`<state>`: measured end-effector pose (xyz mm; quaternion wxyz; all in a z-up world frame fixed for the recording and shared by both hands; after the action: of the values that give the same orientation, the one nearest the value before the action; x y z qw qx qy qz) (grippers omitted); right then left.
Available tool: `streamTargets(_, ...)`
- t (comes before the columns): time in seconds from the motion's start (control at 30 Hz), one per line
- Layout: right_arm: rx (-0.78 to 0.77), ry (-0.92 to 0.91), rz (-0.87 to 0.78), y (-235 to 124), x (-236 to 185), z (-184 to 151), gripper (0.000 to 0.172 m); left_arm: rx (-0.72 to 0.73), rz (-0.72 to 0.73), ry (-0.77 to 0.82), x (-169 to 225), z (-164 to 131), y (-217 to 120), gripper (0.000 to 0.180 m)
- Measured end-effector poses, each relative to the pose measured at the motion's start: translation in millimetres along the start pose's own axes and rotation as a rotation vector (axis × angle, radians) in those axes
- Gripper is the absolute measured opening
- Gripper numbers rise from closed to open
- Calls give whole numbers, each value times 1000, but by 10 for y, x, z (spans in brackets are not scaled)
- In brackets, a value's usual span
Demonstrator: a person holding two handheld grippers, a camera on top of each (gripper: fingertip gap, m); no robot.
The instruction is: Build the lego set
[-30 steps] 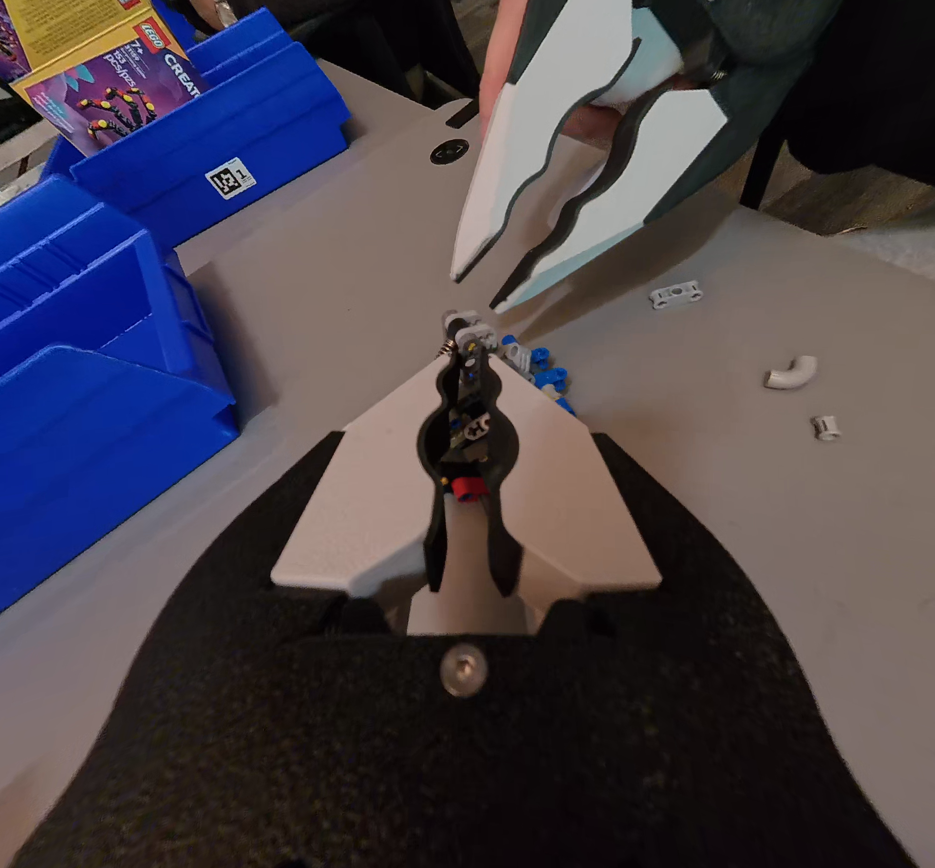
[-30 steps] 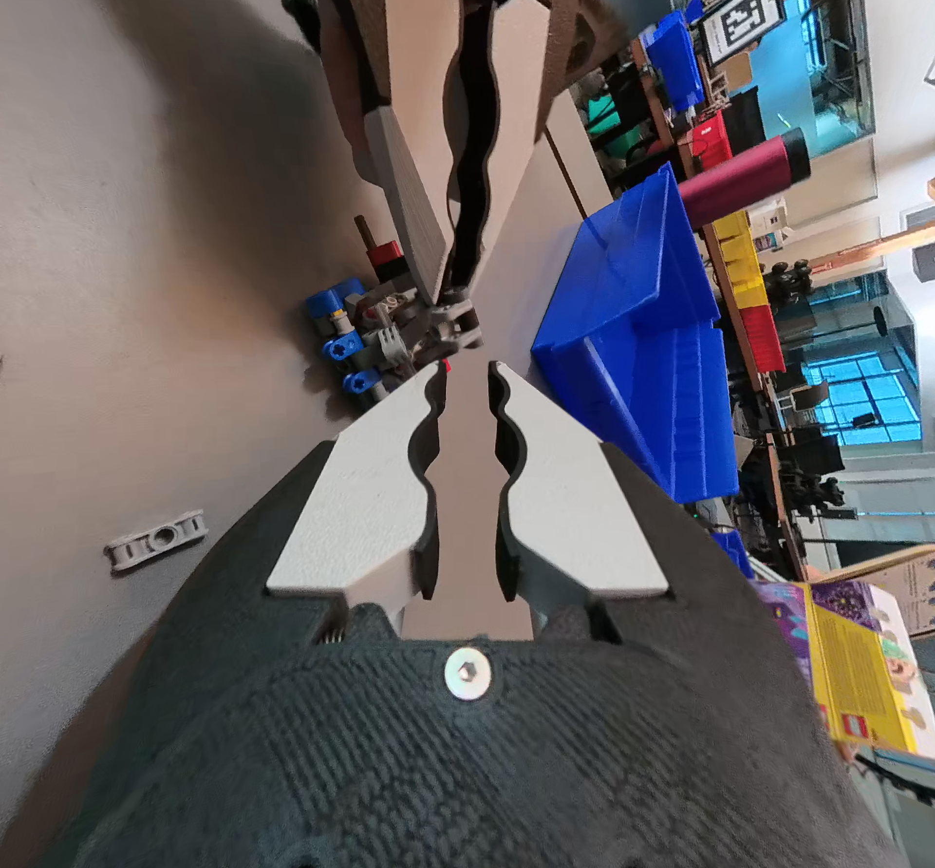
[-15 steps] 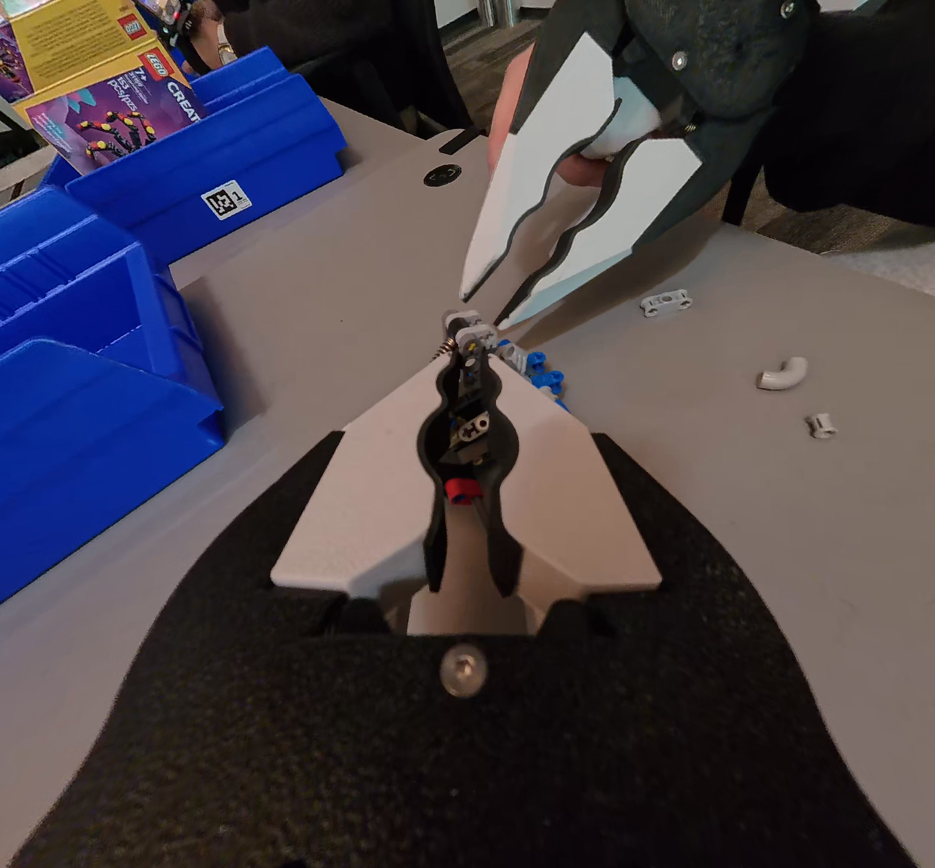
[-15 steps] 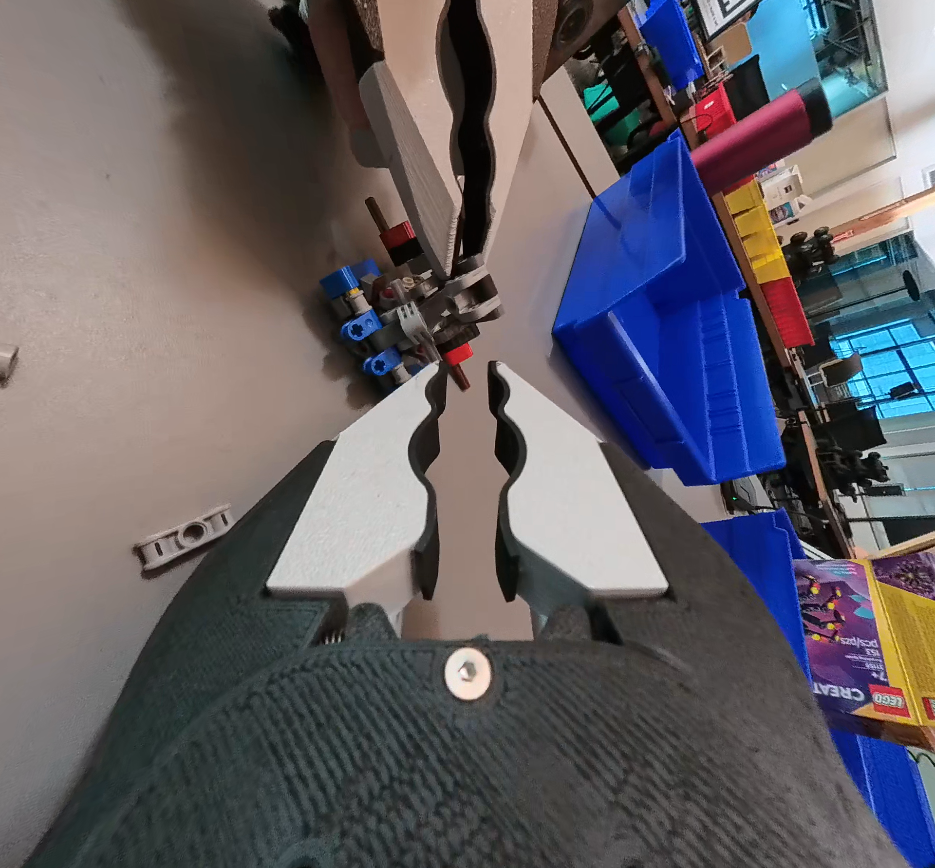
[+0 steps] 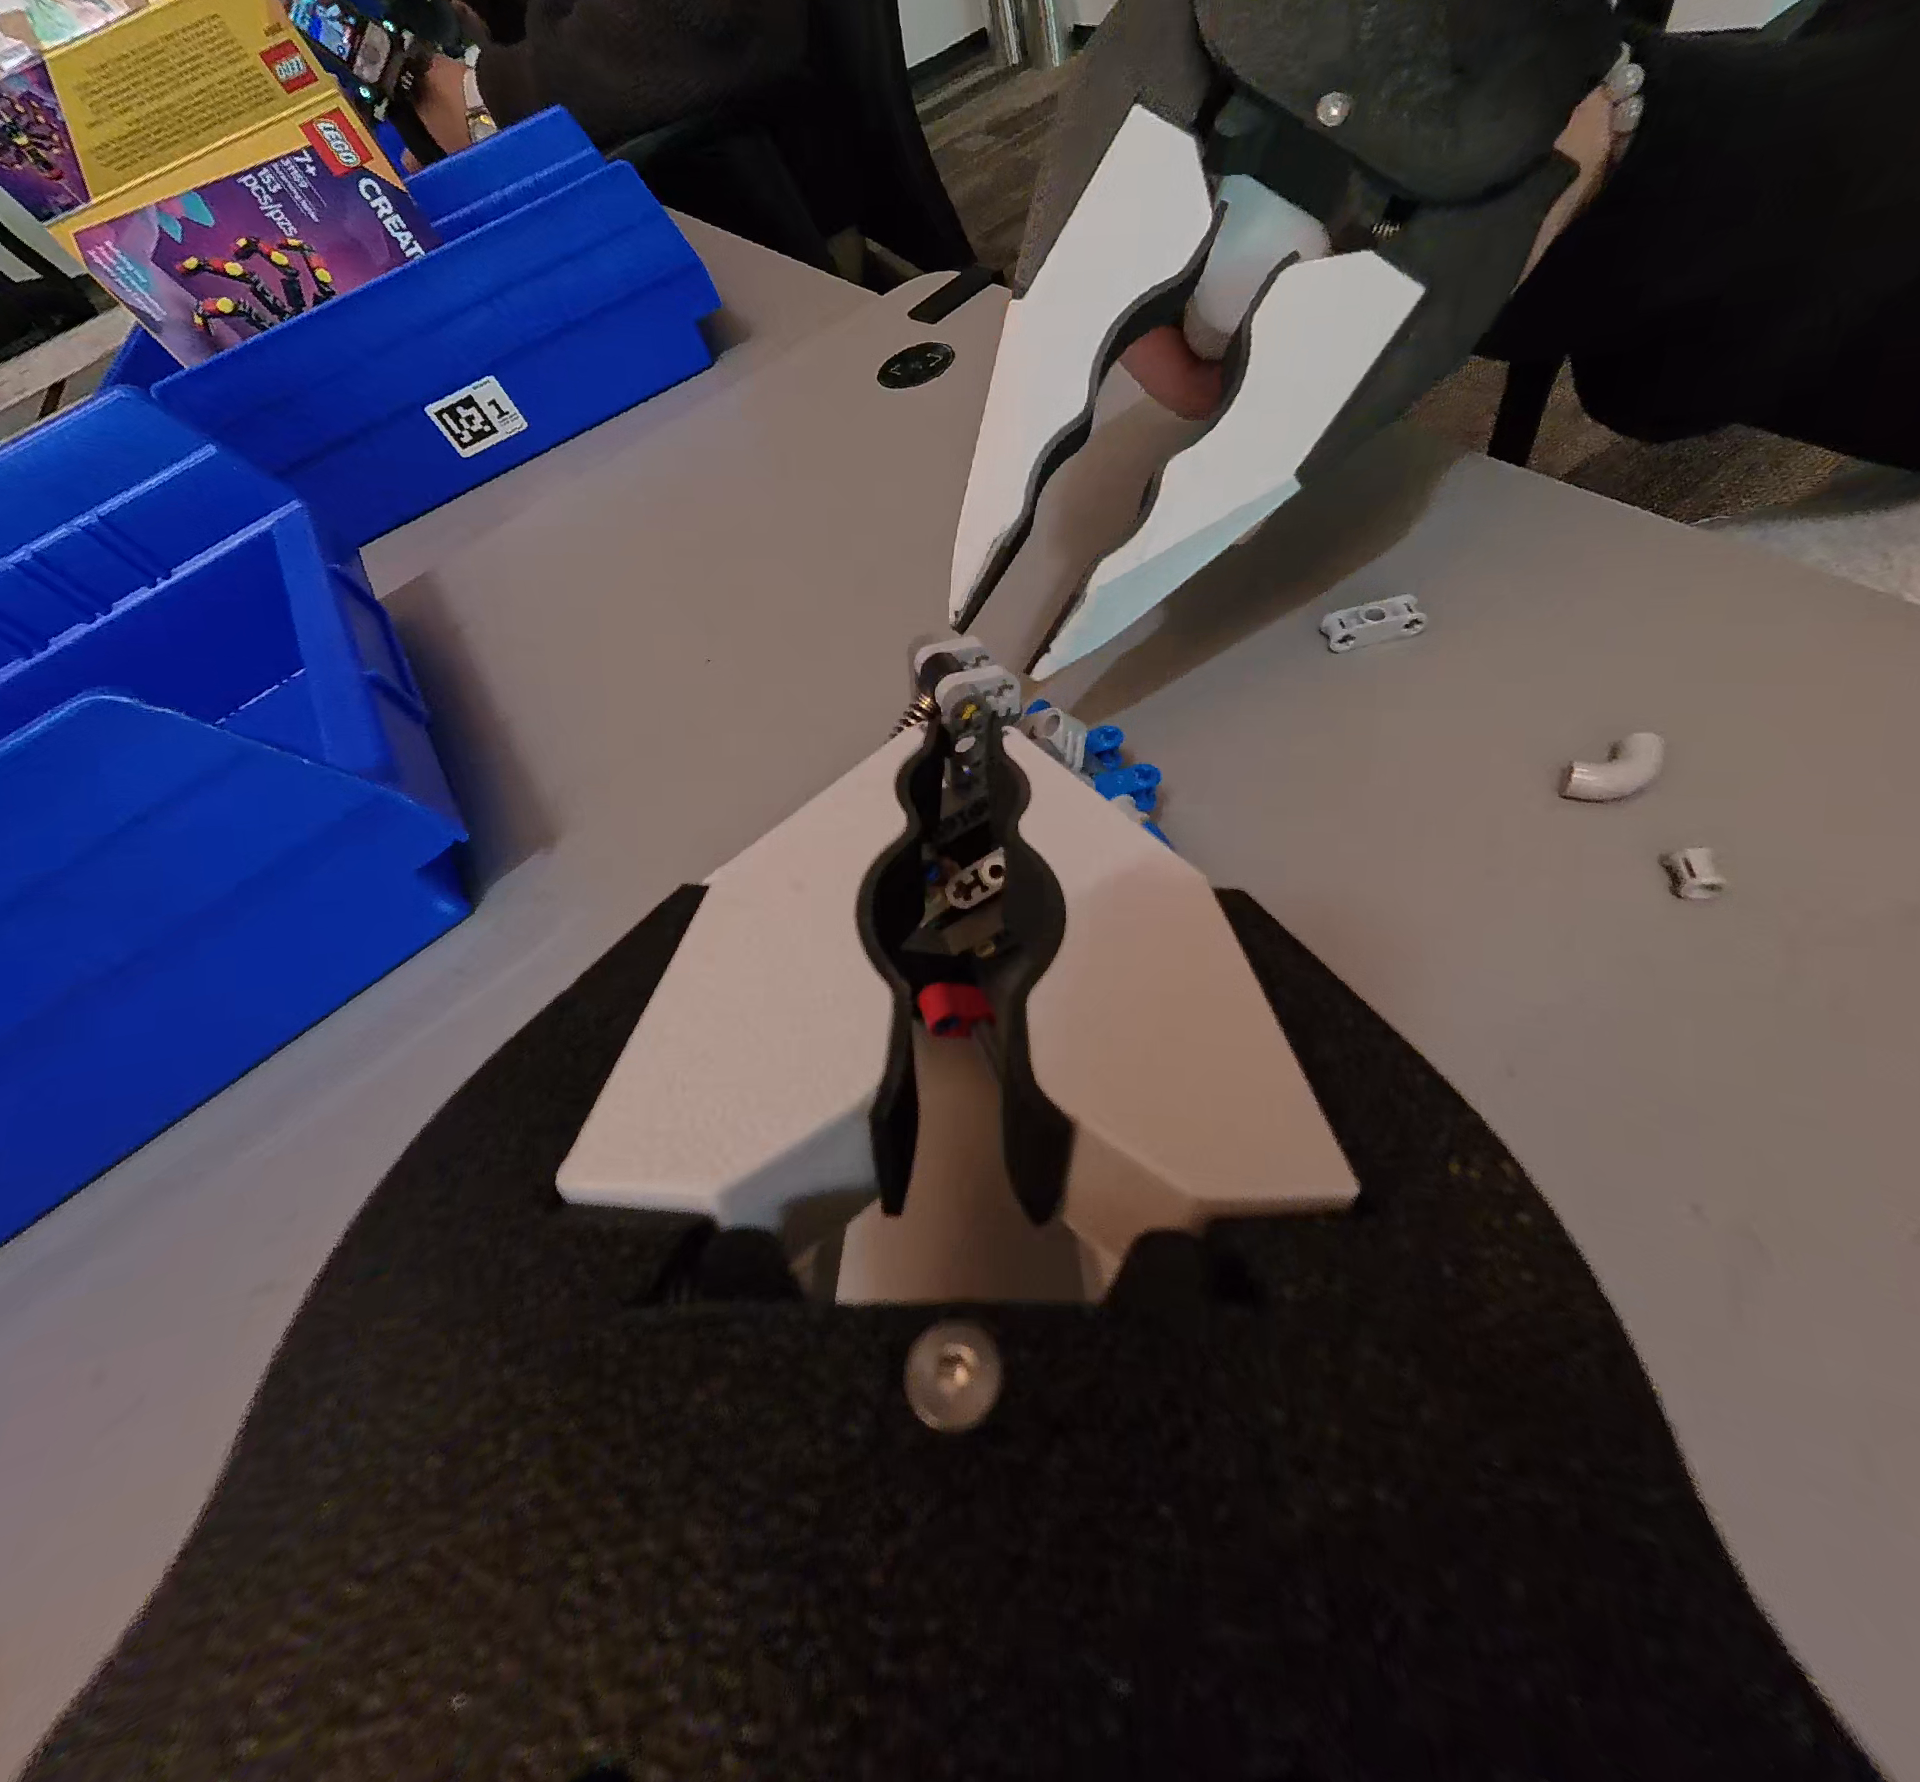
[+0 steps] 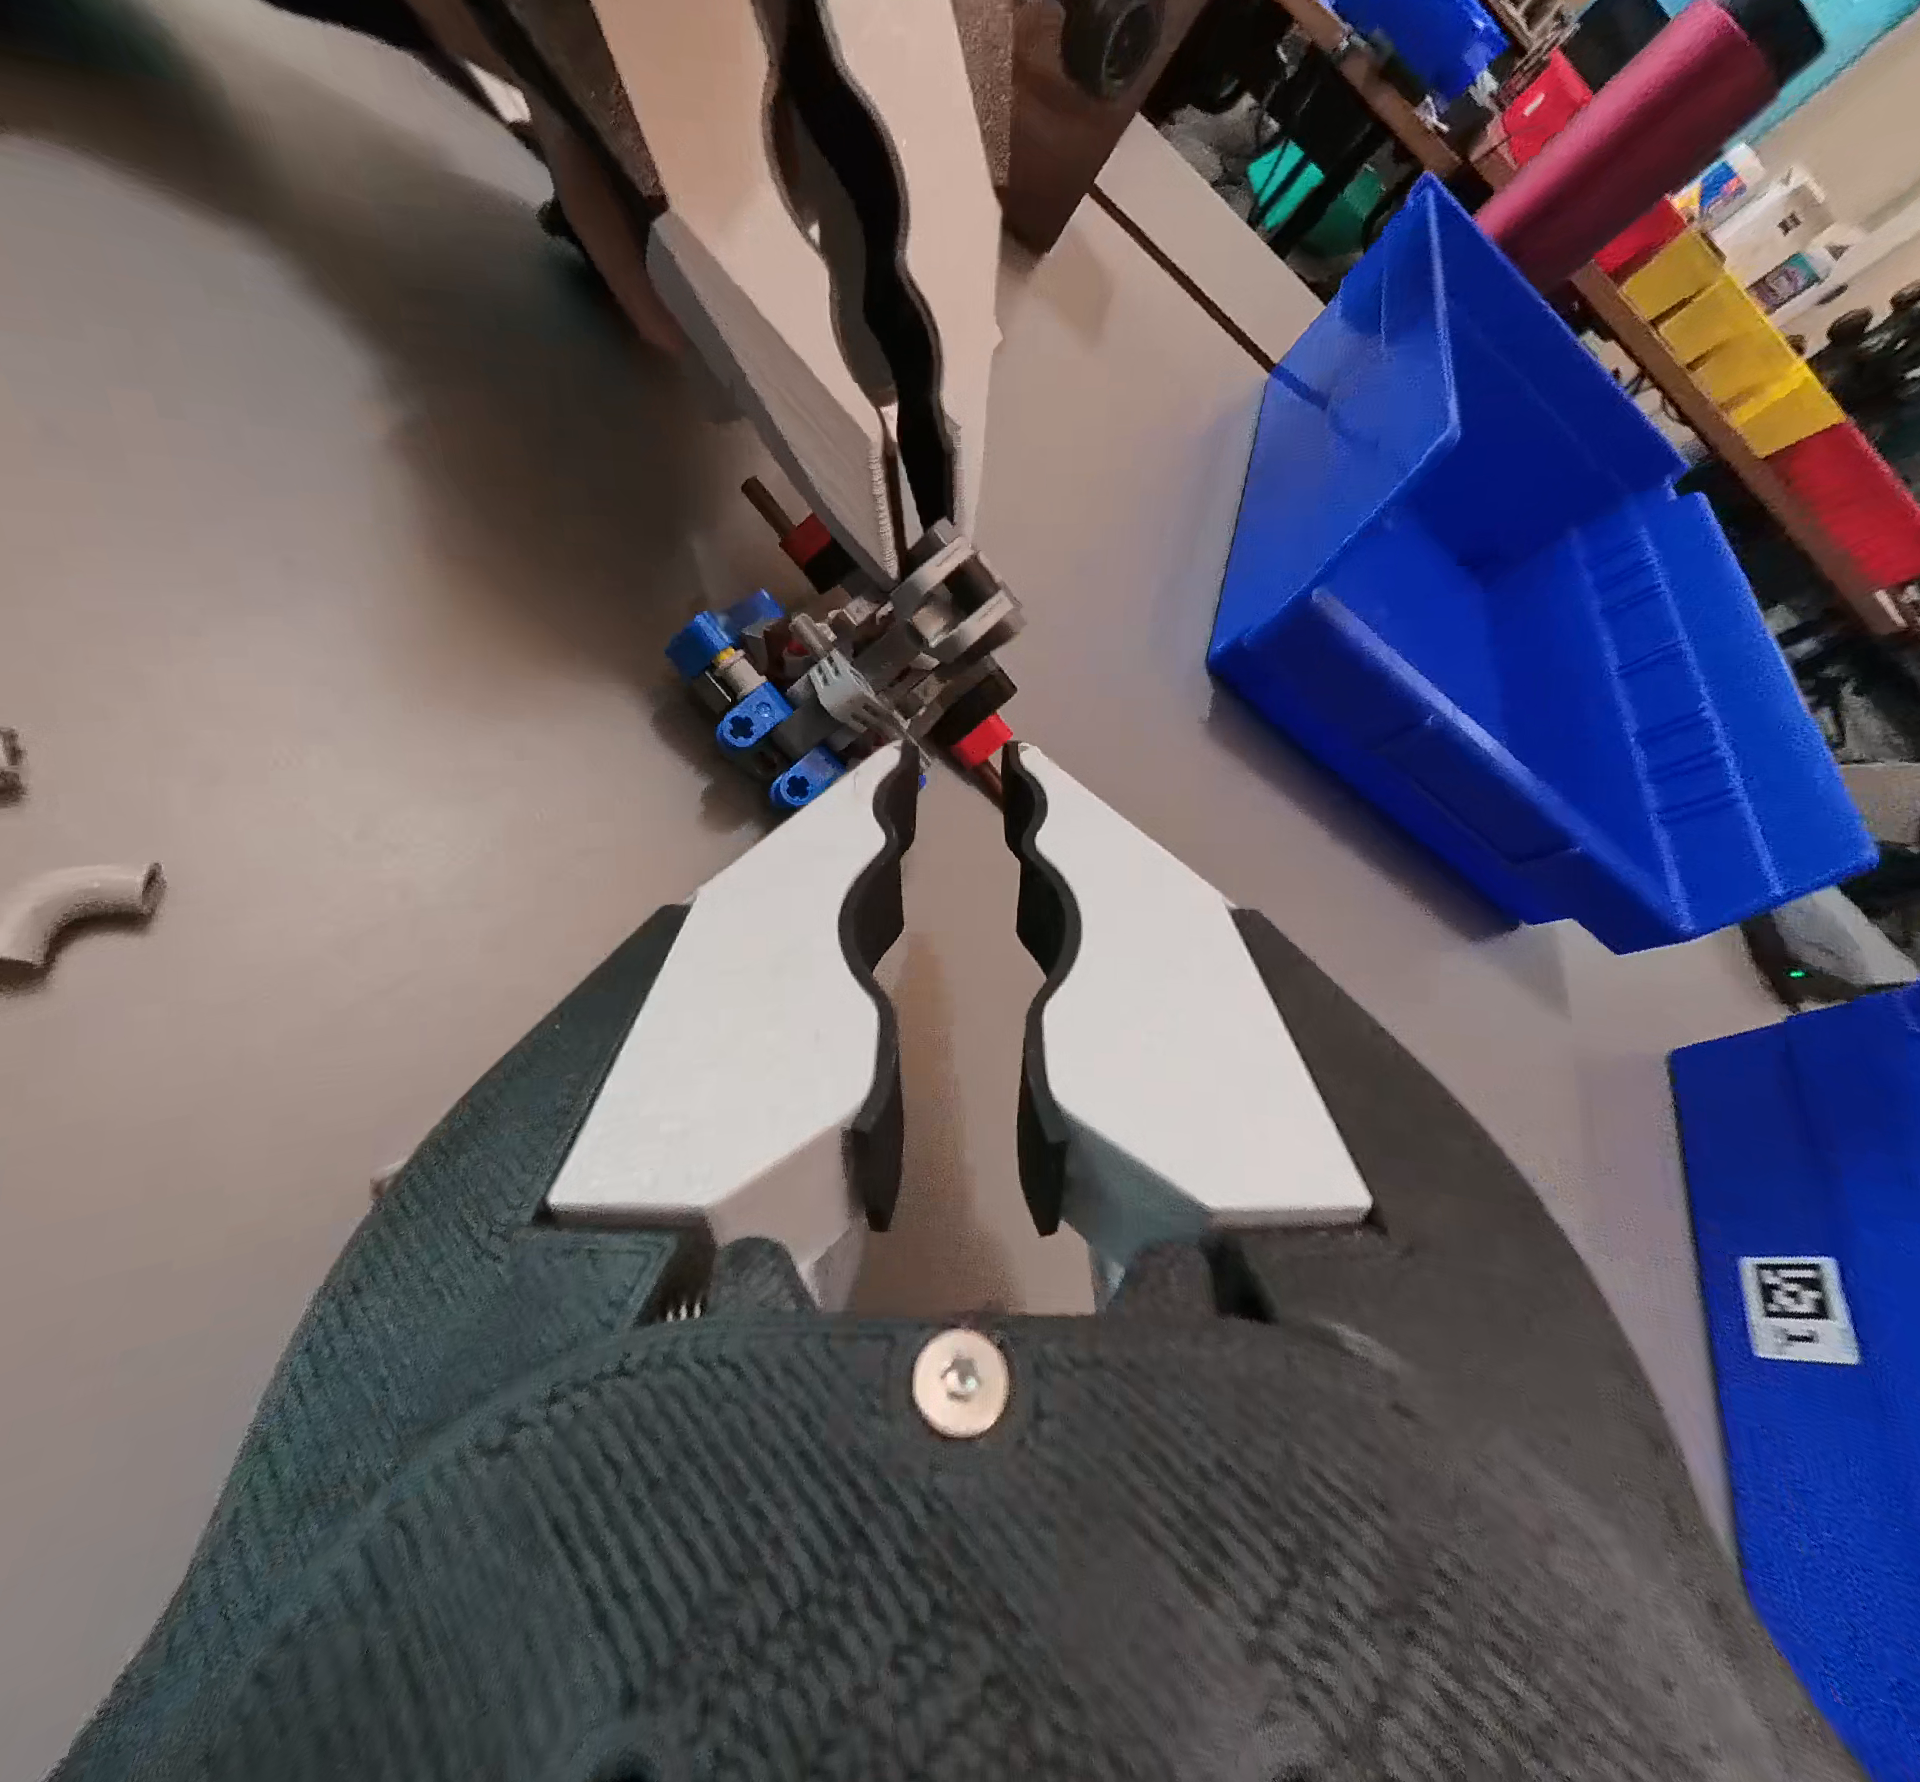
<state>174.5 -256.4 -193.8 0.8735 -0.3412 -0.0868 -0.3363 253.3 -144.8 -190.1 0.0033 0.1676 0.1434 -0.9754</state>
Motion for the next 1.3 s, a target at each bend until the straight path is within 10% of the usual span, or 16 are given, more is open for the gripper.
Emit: streamTargets(1.3,132,289,104,63,61,27,4,14,22,-4,-16,10,11,4)
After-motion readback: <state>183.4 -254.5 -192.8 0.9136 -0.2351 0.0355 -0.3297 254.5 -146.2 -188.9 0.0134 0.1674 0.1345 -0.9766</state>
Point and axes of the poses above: each gripper's, where its closed fingertips meet, y out along the fingers, z out of its top, x = y × z across the jaws, the point moved 7 cm from there along -y, back along the fingers, and after that the axes turned 15 degrees about z, right-handed, at the moved point
